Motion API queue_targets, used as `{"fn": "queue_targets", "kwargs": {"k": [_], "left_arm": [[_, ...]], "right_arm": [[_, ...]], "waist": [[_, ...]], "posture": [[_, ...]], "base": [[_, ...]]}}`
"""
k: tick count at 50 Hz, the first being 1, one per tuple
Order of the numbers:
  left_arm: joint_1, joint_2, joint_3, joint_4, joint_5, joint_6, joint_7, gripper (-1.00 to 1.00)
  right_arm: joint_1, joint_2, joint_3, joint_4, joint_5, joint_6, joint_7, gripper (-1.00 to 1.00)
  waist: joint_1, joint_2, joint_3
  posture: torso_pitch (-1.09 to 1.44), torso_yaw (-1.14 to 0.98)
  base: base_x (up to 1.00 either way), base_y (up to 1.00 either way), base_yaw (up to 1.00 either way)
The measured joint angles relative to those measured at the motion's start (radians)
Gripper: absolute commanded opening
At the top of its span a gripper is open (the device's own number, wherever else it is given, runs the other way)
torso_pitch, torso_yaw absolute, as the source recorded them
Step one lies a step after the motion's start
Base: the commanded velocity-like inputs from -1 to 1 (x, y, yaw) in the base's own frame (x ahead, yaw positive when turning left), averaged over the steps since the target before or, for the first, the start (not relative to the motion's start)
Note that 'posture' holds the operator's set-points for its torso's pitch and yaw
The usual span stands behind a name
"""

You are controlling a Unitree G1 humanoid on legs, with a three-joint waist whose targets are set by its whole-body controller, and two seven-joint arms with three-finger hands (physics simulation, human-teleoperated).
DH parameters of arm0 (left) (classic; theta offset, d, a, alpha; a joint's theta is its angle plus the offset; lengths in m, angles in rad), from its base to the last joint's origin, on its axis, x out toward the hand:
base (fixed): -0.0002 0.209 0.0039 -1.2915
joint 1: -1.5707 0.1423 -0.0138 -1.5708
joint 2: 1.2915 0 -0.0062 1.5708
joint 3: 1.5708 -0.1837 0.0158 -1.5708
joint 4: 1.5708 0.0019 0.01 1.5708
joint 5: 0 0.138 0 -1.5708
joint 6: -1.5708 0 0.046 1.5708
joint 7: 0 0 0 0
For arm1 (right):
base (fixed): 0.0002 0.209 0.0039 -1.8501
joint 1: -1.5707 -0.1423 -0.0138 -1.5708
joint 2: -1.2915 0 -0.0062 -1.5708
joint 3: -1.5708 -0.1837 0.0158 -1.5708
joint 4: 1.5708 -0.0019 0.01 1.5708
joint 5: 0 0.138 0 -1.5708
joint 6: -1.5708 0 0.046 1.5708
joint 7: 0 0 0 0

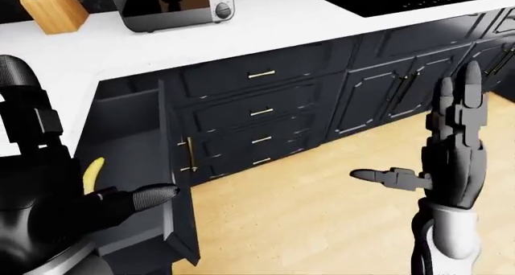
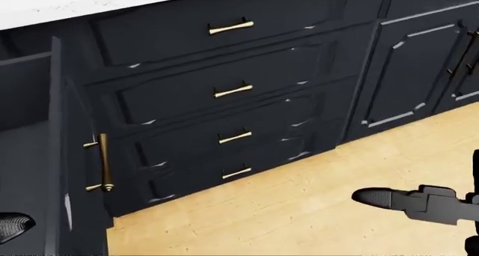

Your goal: Close the right drawer.

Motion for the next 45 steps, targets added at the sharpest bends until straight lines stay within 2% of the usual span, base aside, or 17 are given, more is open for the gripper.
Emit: {"fn": "queue_targets", "kwargs": {"k": [6, 13, 17, 20, 27, 37, 45], "left_arm": [[-0.005, -0.036, -0.034, -0.004, 0.043, 0.006, -0.023, 1.00], [-0.026, -0.084, -0.030, -0.002, 0.078, 0.049, -0.062, 1.00], [-0.070, -0.108, -0.075, 0.001, 0.129, 0.099, -0.094, 1.00], [-0.136, -0.154, -0.104, -0.003, 0.172, 0.178, -0.136, 1.00], [-0.186, -0.213, -0.190, -0.001, 0.290, 0.256, -0.220, 1.00], [-0.179, -0.266, -0.331, 0.000, 0.390, 0.298, -0.278, 1.00], [-0.185, -0.313, -0.524, 0.046, 0.516, 0.310, -0.320, 1.00]], "right_arm": [[0.005, -0.004, 0.007, 0.035, 0.043, -0.052, -0.045, 1.00], [0.007, -0.008, -0.016, 0.020, 0.073, -0.076, -0.069, 1.00], [0.005, -0.008, -0.009, 0.049, 0.078, -0.080, -0.076, 1.00], [0.001, -0.010, -0.004, 0.073, 0.094, -0.078, -0.074, 1.00], [0.005, -0.010, -0.004, 0.073, 0.107, -0.078, -0.072, 1.00], [0.004, -0.007, 0.006, 0.075, 0.106, -0.076, -0.069, 1.00], [0.004, -0.007, 0.010, 0.085, 0.105, -0.081, -0.067, 1.00]], "waist": [[0.003, -0.002, -0.001], [0.003, -0.008, -0.006], [0.004, -0.013, -0.005], [0.003, -0.014, -0.007], [0.002, -0.016, -0.008], [0.006, -0.024, -0.011], [0.006, -0.030, -0.012]], "posture": [[0.00, 0.00], [0.00, 0.00], [0.00, 0.00], [0.00, 0.00], [0.00, 0.00], [0.00, 0.00], [0.00, 0.00]], "base": [[0.00, 0.00, 0.00], [0.00, 0.00, 0.00], [0.00, 0.00, 0.00], [0.00, 0.00, 0.00], [0.00, 0.00, 0.00], [0.00, 0.00, 0.00], [0.00, 0.00, 0.00]]}}
